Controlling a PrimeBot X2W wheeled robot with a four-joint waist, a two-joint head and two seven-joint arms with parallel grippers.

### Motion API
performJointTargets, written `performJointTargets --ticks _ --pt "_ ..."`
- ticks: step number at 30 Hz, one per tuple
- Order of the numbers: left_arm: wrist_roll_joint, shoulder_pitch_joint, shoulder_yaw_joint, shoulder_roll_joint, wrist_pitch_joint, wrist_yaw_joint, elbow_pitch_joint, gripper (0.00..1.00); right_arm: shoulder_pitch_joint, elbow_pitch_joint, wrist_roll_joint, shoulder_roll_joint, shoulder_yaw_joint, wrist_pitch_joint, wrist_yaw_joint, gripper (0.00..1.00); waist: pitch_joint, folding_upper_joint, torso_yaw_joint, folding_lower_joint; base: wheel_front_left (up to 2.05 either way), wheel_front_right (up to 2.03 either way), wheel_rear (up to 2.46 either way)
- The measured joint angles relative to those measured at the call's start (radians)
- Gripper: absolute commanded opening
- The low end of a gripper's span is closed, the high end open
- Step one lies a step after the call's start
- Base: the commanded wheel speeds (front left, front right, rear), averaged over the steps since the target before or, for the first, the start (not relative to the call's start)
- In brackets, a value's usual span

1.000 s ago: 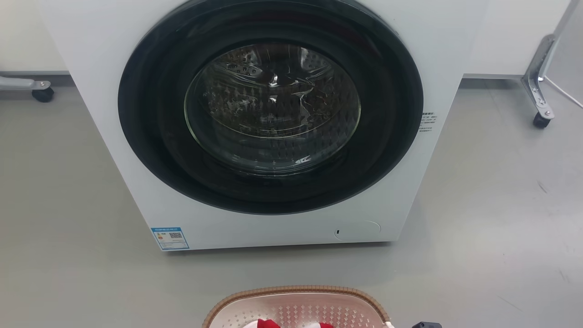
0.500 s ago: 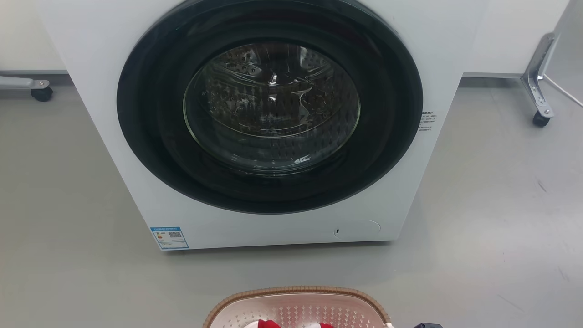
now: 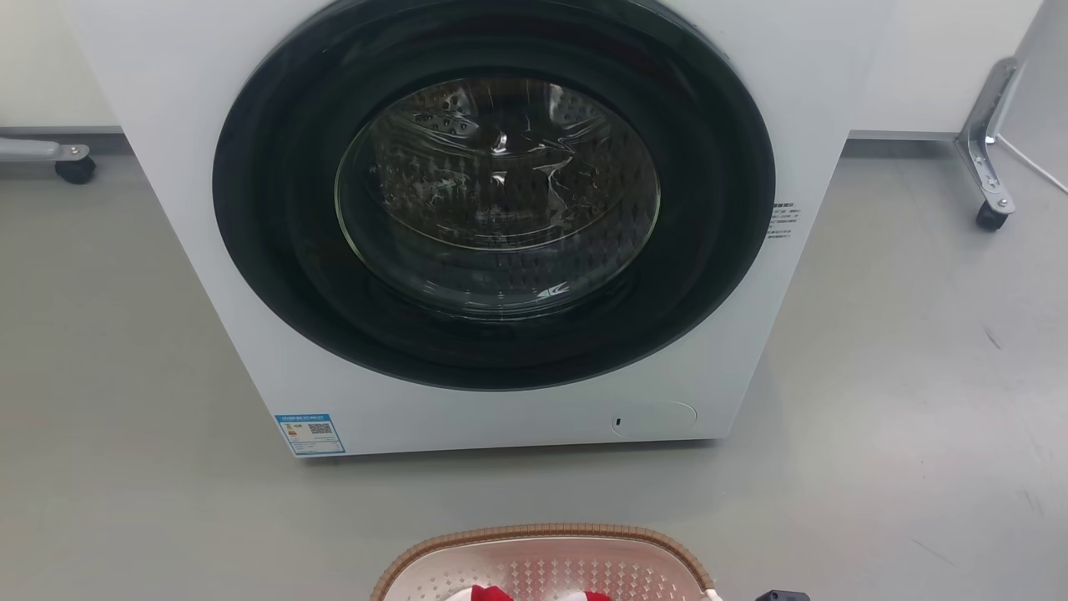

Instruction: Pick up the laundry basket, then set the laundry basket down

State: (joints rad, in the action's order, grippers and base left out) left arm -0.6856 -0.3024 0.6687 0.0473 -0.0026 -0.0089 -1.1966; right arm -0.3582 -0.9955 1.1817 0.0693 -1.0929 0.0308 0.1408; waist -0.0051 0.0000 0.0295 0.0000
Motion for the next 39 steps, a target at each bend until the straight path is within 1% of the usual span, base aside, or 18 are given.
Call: performJointTargets --ticks 11,18,26,39 --pt "-0.007 0.0 0.008 0.0 -0.005 0.001 -0.002 0.0 -0.002 -0.004 0.02 0.0 -0.017 0.016 0.0 0.0 0.011 0.0 -0.002 0.0 0.0 0.0 0.0" --pt "-0.007 -0.025 0.008 -0.001 -0.018 0.005 -0.001 0.0 -0.044 -0.019 0.027 -0.002 -0.018 0.03 0.0 0.0 0.049 0.0 -0.005 0.0 0.0 0.0 0.0" --pt "-0.007 -0.137 -0.006 -0.001 -0.036 0.018 0.011 0.0 -0.171 -0.044 0.025 -0.003 -0.005 0.06 -0.001 0.0 0.138 0.0001 -0.006 0.0001 0.0 0.0 0.0" --pt "-0.007 -0.287 -0.018 -0.001 -0.063 0.035 0.033 0.0 -0.347 -0.088 -0.001 -0.004 0.005 0.097 -0.005 0.0 0.32 0.0001 0.006 0.0002 0.0 0.0 0.0"
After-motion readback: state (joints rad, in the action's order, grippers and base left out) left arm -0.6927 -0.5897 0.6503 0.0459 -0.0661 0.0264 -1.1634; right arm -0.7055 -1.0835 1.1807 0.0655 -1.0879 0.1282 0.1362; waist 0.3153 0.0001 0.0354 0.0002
